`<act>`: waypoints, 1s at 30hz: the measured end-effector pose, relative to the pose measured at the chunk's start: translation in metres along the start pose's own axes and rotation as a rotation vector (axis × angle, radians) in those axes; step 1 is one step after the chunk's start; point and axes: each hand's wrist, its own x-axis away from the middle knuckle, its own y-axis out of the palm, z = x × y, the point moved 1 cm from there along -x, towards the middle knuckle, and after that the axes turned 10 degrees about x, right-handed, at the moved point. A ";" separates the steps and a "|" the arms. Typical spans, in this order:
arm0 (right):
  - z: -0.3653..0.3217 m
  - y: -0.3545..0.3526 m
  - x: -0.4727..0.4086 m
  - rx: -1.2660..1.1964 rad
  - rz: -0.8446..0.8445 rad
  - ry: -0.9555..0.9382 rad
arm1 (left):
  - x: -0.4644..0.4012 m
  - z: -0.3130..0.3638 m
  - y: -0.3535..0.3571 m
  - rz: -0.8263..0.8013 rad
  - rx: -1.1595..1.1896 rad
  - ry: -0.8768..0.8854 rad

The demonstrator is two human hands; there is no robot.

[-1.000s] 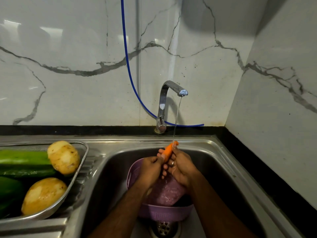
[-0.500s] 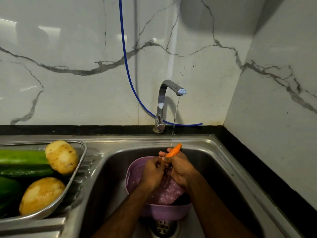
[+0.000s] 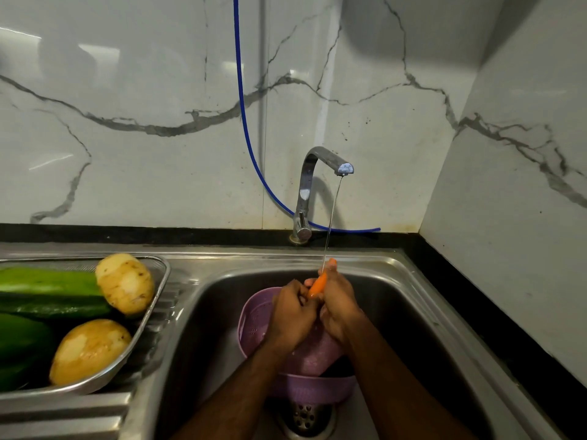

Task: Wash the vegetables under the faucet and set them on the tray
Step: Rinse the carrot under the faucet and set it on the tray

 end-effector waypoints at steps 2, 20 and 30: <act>-0.002 -0.005 0.000 -0.074 -0.021 0.023 | 0.001 0.002 0.001 -0.060 0.155 -0.105; 0.005 -0.017 -0.017 0.172 -0.223 -0.033 | 0.003 -0.005 -0.002 -0.079 0.505 -0.406; 0.009 -0.029 -0.026 0.351 0.052 -0.213 | -0.004 -0.014 -0.006 0.019 0.233 -0.198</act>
